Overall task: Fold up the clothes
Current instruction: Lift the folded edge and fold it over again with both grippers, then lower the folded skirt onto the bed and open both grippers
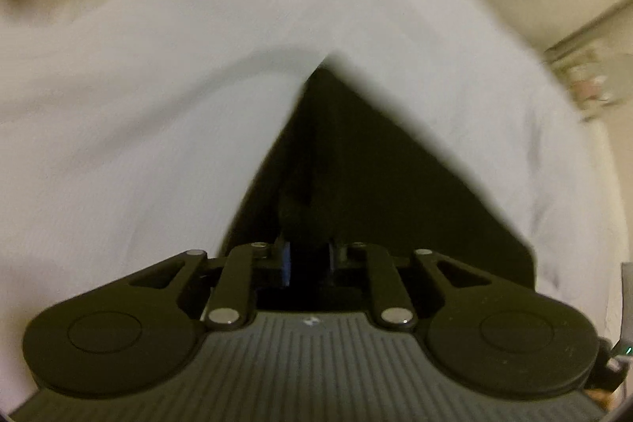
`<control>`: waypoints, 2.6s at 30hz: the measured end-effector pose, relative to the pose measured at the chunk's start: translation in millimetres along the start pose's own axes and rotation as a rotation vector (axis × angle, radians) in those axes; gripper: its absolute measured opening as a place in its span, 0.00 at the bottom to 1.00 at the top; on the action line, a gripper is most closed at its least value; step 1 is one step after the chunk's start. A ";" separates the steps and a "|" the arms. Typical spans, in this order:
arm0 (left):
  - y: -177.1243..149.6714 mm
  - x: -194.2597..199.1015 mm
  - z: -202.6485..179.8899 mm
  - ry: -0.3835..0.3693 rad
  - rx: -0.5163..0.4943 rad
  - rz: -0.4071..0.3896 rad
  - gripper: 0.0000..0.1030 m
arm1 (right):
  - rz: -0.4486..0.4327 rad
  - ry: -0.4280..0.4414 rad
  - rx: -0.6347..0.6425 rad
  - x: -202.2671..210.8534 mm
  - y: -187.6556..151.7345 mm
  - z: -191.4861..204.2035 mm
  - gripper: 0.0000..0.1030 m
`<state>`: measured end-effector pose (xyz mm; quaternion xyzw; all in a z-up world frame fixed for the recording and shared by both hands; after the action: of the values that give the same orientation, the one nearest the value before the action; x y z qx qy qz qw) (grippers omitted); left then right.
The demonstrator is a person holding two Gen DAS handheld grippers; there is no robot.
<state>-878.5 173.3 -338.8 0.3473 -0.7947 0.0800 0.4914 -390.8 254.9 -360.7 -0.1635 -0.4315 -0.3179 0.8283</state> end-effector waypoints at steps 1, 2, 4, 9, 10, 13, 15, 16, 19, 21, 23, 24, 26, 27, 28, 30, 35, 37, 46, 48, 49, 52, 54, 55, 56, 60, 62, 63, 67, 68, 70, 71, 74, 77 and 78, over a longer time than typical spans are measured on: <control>-0.2 -5.4 5.4 -0.008 0.043 0.006 0.16 | 0.010 -0.002 -0.029 -8.0 -1.9 -6.2 0.22; 2.2 -8.6 8.4 -0.020 0.081 0.003 0.16 | 0.009 0.006 -0.036 -10.3 -2.5 -4.6 0.26; 7.2 -9.0 6.8 -0.031 0.090 -0.012 0.14 | 0.012 0.010 -0.004 -12.2 -4.5 3.6 0.25; 11.3 25.8 -22.2 -0.042 -0.089 -0.087 0.11 | -0.007 0.034 0.124 12.0 -11.7 29.7 0.09; 10.7 33.2 -26.4 -0.038 -0.125 -0.101 0.11 | -0.002 0.041 0.138 16.0 -15.1 32.8 0.09; -0.2 31.3 -20.5 0.009 -0.174 -0.093 0.11 | 0.030 -0.001 0.151 12.9 -27.9 17.3 0.09; -8.6 21.3 -7.3 0.029 -0.131 -0.070 0.11 | 0.042 -0.023 0.109 6.9 -31.2 -1.6 0.09; -10.8 21.7 -5.8 0.025 -0.116 -0.076 0.11 | 0.042 -0.023 0.075 7.2 -33.2 -10.8 0.08; -15.7 34.4 -18.7 -0.002 -0.145 -0.109 0.11 | -0.003 -0.010 0.146 18.9 -30.8 0.6 0.07; -21.0 41.0 -21.4 -0.007 -0.148 -0.111 0.11 | -0.017 0.007 0.170 24.1 -29.7 5.7 0.07; -27.8 42.1 -17.9 0.005 -0.149 -0.102 0.11 | -0.007 -0.007 0.167 25.7 -33.1 -1.9 0.07; -32.4 37.5 -11.5 0.029 -0.152 -0.090 0.11 | 0.006 -0.027 0.166 19.2 -35.9 -9.9 0.07; -39.3 16.2 2.9 0.075 -0.149 -0.043 0.12 | 0.032 -0.071 0.163 4.4 -41.9 -26.9 0.06; -42.6 4.4 10.3 0.097 -0.146 -0.017 0.13 | 0.037 -0.084 0.158 -0.9 -43.5 -32.7 0.06; -43.5 -1.9 12.2 0.112 -0.145 -0.007 0.13 | 0.039 -0.095 0.158 -5.5 -43.4 -34.1 0.07; -42.8 -6.0 8.8 0.137 -0.156 -0.006 0.13 | 0.043 -0.114 0.190 -6.3 -43.3 -30.2 0.07; -38.8 4.4 -6.7 0.231 -0.255 0.051 0.19 | 0.044 -0.234 0.354 4.5 -34.6 -9.4 0.44; -32.9 13.9 -16.5 0.298 -0.327 0.077 0.25 | 0.012 -0.298 0.425 14.9 -25.5 3.1 0.47; 10.7 12.9 -100.4 0.270 -0.599 -0.021 0.20 | -0.142 -0.233 0.644 0.4 17.4 82.5 0.37; 24.6 -11.6 -120.2 0.224 -0.641 -0.062 0.16 | -0.153 -0.178 0.666 -23.4 23.9 101.6 0.30; 30.7 -24.9 -124.4 0.214 -0.650 -0.067 0.15 | -0.160 -0.163 0.677 -32.1 25.7 106.9 0.30; 40.7 -61.7 -119.0 0.233 -0.684 -0.065 0.16 | -0.177 -0.176 0.755 -65.6 31.2 112.6 0.31; 38.4 -78.7 -102.3 0.265 -0.709 -0.063 0.17 | -0.135 -0.214 0.802 -90.6 31.1 101.0 0.30; 38.9 -82.2 -96.8 0.261 -0.702 -0.061 0.17 | -0.107 -0.236 0.818 -103.2 30.6 91.3 0.29; 40.2 -80.7 -95.0 0.252 -0.682 -0.056 0.17 | -0.099 -0.234 0.811 -103.8 32.7 89.7 0.28; 54.7 -52.3 -106.8 0.249 -0.648 -0.082 0.13 | -0.114 -0.256 0.775 -82.9 40.2 102.8 0.29; 64.3 -42.3 -116.6 0.233 -0.657 -0.119 0.14 | -0.151 -0.227 0.772 -71.2 39.1 120.6 0.30; 69.5 -43.8 -121.9 0.233 -0.668 -0.134 0.14 | -0.165 -0.201 0.774 -68.9 37.5 130.6 0.31; 83.5 -80.1 -112.9 0.293 -0.698 -0.112 0.15 | -0.154 -0.225 0.838 -97.1 27.1 142.9 0.38; 86.4 -91.2 -106.2 0.313 -0.698 -0.095 0.14 | -0.144 -0.265 0.843 -107.6 28.3 136.6 0.38; 90.6 -107.6 -94.9 0.339 -0.695 -0.066 0.08 | -0.106 -0.327 0.791 -121.9 38.2 108.4 0.37; 90.5 -107.2 -94.4 0.341 -0.703 -0.065 0.08 | -0.106 -0.300 0.749 -118.5 43.0 102.5 0.36; 88.9 -95.0 -102.2 0.368 -0.735 -0.070 0.07 | -0.135 -0.305 0.717 -98.5 50.8 101.0 0.29; 84.6 -80.5 -109.4 0.390 -0.712 -0.057 0.08 | -0.180 -0.316 0.717 -69.1 42.2 107.8 0.35; 81.3 -77.1 -111.3 0.398 -0.709 -0.047 0.09 | -0.192 -0.305 0.712 -58.5 36.9 110.0 0.35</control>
<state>-827.7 322.6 -329.7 0.1522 -0.6542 -0.1447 0.7266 -458.3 364.9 -345.3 0.1295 -0.6462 -0.1962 0.7260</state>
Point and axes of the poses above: each gripper's, at about its wrist camera, not at the fingertips, and x roughly against the way its jaws point, z to its left, y to its top, the point moved 8 cm from there along -x, roughly the way its jaws point, and after that the axes turned 2 degrees about z, right-handed, at the moved point
